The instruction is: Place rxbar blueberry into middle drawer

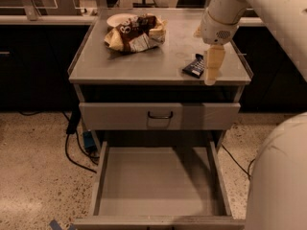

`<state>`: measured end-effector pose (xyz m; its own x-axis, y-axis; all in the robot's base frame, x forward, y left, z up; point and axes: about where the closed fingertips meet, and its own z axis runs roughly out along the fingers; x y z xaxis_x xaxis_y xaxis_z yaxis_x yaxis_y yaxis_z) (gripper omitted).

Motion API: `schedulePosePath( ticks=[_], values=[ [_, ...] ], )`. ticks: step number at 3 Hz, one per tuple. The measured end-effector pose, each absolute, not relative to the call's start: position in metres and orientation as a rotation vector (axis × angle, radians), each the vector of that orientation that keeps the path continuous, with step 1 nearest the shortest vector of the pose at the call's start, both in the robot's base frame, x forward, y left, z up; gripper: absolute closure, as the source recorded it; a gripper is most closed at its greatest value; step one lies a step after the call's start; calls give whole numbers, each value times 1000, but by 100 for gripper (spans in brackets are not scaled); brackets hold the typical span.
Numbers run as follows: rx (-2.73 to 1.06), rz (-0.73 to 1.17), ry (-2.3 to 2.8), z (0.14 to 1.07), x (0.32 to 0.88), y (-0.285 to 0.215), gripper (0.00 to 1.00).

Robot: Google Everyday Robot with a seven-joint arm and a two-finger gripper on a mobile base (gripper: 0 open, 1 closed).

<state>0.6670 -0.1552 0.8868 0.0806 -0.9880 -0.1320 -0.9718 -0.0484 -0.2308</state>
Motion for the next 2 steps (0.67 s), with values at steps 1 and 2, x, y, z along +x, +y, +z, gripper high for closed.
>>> schedulePosePath(
  ticks=[1,2],
  values=[
    [-2110,-74,1947,875,683,-154,0],
    [-2122,-81,1919,860,698,-152,0]
  ],
)
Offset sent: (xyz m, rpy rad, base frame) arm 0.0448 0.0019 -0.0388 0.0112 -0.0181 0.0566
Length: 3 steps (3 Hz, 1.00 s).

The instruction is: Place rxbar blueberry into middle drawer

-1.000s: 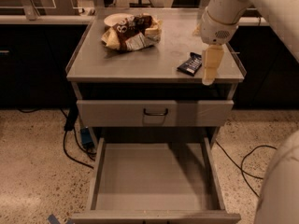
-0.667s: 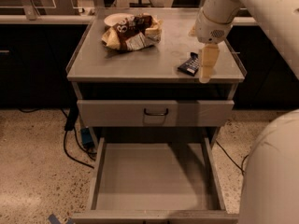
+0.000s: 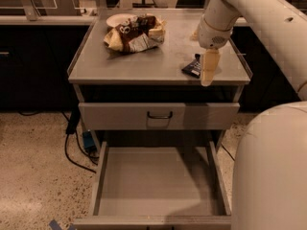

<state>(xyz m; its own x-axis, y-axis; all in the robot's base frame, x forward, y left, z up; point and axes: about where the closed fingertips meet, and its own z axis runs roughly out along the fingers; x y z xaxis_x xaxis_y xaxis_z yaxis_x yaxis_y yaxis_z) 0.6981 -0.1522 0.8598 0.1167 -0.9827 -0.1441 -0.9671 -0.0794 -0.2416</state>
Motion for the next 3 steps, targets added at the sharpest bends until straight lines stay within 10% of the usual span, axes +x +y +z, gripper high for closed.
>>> schedulePosePath(
  ticks=[3],
  values=[
    [-2129,-97,1914,838,736,-164,0]
  ],
)
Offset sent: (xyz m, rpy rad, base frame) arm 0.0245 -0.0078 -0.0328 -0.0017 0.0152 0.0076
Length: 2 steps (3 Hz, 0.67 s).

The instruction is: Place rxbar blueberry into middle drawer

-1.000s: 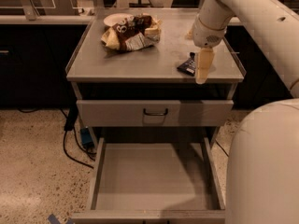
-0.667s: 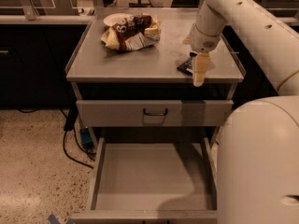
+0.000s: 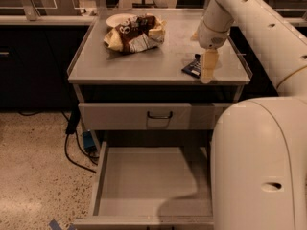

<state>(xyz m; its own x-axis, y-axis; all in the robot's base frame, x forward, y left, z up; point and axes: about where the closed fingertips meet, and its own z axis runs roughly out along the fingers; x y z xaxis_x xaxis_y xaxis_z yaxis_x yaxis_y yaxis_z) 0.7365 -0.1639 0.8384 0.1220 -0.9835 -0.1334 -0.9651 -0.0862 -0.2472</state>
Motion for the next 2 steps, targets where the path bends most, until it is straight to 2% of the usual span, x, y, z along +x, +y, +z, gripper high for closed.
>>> schedulePosePath(
  ticks=[2],
  values=[
    [-2130,-115,1913,845,755,-176,0]
  ],
)
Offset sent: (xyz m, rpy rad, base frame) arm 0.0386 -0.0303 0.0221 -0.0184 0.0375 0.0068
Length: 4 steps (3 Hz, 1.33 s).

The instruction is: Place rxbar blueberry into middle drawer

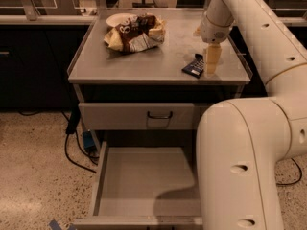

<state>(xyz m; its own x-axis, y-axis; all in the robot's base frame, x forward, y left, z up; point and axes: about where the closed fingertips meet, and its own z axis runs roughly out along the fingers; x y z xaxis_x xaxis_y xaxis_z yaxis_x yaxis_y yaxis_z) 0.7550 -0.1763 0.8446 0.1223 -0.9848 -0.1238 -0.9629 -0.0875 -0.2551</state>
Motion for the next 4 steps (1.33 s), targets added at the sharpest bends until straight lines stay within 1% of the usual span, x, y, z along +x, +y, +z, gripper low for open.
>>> schedulePosePath(
  ticks=[1,2,3,4],
  values=[
    [-2174,-38,1834,827,761,-168,0],
    [-2189,-2,1777,817,768,-159,3],
    [-2171,-24,1769,815,776,-157,9],
    [-2170,-25,1769,815,776,-157,28]
  ],
)
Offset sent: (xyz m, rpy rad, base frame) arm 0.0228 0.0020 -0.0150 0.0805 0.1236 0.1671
